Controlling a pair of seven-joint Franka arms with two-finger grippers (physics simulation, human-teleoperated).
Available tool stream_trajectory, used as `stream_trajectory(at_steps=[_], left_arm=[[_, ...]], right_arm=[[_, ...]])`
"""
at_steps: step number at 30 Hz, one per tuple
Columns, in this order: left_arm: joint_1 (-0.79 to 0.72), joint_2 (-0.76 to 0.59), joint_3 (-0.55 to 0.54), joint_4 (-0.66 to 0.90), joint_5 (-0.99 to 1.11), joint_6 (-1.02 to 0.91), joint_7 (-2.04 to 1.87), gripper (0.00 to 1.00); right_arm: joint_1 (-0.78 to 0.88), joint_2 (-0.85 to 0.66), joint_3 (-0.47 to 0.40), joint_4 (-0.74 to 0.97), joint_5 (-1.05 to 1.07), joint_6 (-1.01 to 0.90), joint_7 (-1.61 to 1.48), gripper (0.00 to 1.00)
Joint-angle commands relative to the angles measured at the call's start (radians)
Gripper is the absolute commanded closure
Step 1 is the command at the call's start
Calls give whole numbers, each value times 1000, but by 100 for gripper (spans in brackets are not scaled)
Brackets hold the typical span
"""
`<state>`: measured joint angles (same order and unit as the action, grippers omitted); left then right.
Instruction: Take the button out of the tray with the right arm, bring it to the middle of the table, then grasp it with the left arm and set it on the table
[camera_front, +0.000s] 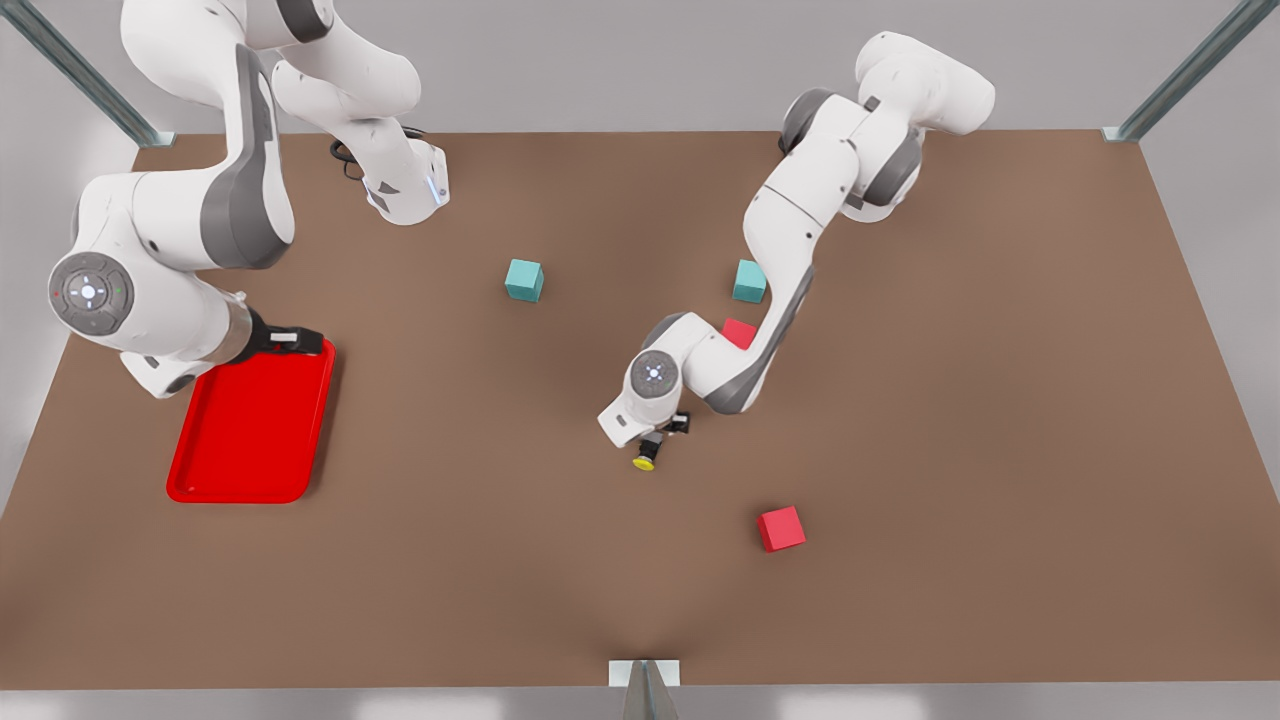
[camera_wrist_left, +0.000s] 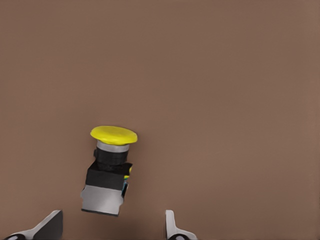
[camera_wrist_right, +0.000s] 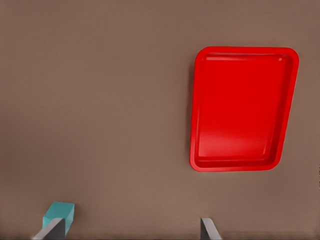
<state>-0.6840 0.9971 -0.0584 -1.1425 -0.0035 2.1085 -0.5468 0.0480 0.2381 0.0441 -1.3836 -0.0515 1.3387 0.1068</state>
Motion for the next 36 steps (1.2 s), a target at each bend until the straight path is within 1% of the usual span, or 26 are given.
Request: stream_trajectory(at_steps=[1,4,5,7,9,12,27,28,29,30,32,33,35,36], left_arm=[[-2,12,0,4,2,79,41,0],[-11,29,5,-5,7,79,54,0],[-14,34,5,-6,20,80,56,0],[-14,46,5,0,27,80,57,0],[-12,34,9,-2,28,68,82,0],[-9,3,11,6,37,1,99,0],[4,31,11,15,42,31,142,0],[3,31,11,15,42,31,139,4],[4,32,11,15,42,31,139,13],[3,32,11,15,42,31,137,16],[3,32,11,15,42,31,137,19],[4,32,11,15,42,39,137,25],[4,32,11,15,42,39,136,41],[4,32,11,15,42,39,134,45]], right_arm=[[-14,3,-3,2,-7,-33,-13,0],[-23,13,-12,3,1,-10,-19,0],[-20,16,-10,-3,5,42,-16,0],[-26,15,-10,-11,28,77,-15,0],[-26,15,-10,-12,32,79,-15,0],[-26,16,-10,-12,30,79,-15,0],[-25,16,-10,-23,33,102,-9,0],[-25,16,-10,-26,33,100,-9,0],[-25,16,-10,-28,33,102,-9,0],[-25,18,-10,-28,33,99,-9,0],[-25,18,-10,-28,33,97,-9,0],[-25,18,-10,-28,33,99,-9,0],[-26,20,-10,-29,33,100,-9,0],[-27,20,-10,-29,32,100,-9,0]])
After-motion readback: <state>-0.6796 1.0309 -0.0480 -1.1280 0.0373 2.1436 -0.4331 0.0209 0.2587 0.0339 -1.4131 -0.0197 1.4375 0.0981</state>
